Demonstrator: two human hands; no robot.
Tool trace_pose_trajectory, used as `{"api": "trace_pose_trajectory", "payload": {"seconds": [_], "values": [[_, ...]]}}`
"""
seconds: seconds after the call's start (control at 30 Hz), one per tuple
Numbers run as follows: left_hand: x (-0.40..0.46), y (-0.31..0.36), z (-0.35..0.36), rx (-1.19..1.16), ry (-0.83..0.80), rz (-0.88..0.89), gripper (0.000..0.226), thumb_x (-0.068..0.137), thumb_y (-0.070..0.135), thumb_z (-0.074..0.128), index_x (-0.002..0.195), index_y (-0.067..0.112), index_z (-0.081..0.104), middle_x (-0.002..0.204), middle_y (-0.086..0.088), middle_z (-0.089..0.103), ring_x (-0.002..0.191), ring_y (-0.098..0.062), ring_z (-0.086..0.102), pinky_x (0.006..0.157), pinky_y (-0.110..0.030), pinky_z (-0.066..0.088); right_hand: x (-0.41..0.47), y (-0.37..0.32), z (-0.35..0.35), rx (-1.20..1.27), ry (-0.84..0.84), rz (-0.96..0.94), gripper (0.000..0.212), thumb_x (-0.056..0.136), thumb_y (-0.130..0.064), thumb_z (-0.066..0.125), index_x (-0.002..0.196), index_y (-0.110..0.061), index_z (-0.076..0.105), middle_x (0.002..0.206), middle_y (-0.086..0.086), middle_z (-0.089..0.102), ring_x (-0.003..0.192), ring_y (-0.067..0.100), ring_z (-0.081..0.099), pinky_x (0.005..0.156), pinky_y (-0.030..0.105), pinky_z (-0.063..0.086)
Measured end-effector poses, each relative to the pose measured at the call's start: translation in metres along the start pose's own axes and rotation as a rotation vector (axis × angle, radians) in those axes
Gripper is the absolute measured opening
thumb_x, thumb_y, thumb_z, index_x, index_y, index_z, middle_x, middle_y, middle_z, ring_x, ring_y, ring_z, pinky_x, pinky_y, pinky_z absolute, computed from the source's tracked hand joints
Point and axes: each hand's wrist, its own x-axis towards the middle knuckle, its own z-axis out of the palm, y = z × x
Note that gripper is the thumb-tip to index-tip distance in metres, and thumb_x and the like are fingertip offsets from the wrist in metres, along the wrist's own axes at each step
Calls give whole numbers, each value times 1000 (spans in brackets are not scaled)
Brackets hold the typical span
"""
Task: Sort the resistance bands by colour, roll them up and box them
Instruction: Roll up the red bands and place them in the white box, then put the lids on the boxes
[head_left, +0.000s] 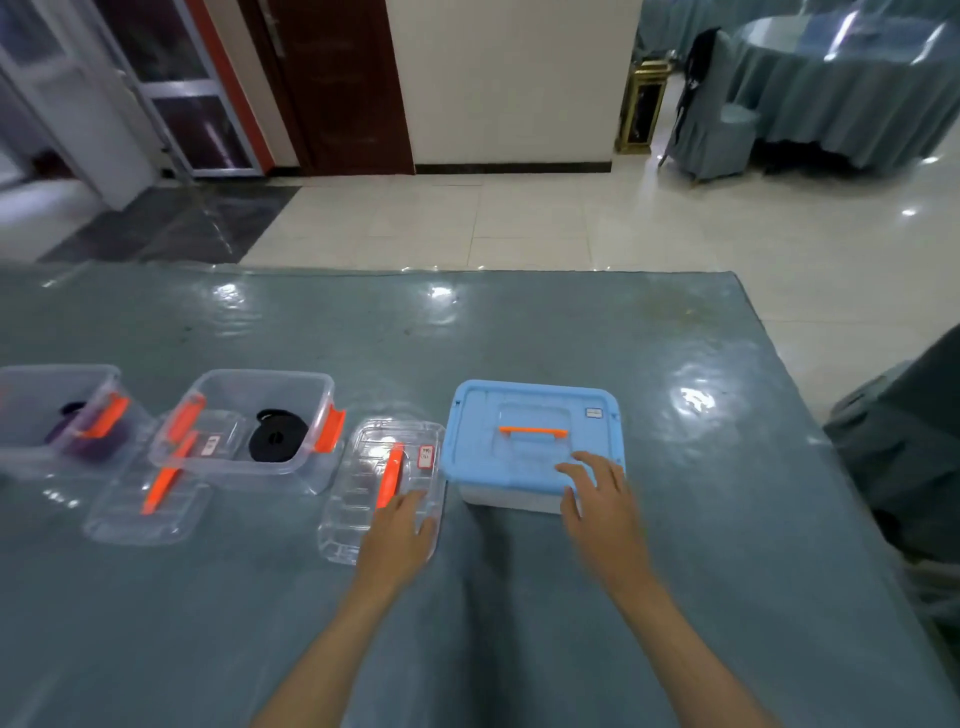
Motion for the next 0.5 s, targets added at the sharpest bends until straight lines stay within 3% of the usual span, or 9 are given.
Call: {"api": "trace_pose_trajectory", "payload": {"seconds": [0.13, 0.2, 0.3, 0.4, 0.5], "values": [[-34, -40, -18, 258, 4, 0, 41, 93, 25, 67, 134, 22, 66, 132, -5, 66, 122, -34, 61, 100, -47, 51, -20, -44, 29, 50, -212, -149, 22, 92, -22, 50, 103, -21, 69, 100, -3, 65, 93, 24, 64, 76, 41, 54], [-48, -61, -26, 326, 43, 15, 36, 87, 21, 74, 123, 22, 71, 120, -3, 70, 112, -33, 67, 91, -47, 55, -33, -59, 47, 65, -324, -149, 23, 90, -22, 50, 101, -20, 70, 96, -3, 65, 89, 24, 66, 71, 41, 55], [-57, -93, -37, 368, 77, -2, 31, 73, 13, 85, 101, 20, 75, 101, -3, 73, 92, -33, 72, 73, -45, 58, -50, -78, 72, 73, -472, -84, 24, 93, -18, 53, 108, -18, 72, 106, 0, 68, 98, 25, 66, 79, 39, 54], [-53, -122, -50, 366, 87, 0, 33, 75, 12, 82, 107, 20, 75, 105, -2, 72, 96, -31, 71, 77, -44, 58, -62, -96, 99, 40, -587, -14, 26, 99, -19, 50, 117, -19, 70, 120, -2, 66, 111, 22, 62, 91, 35, 49], [-38, -151, -69, 355, 106, 58, 39, 69, 10, 86, 104, 21, 74, 105, -1, 71, 95, -29, 72, 73, -42, 58, -64, -121, 127, 35, -612, 47, 27, 100, -18, 50, 118, -19, 70, 119, -1, 66, 114, 21, 60, 92, 33, 48]]}}
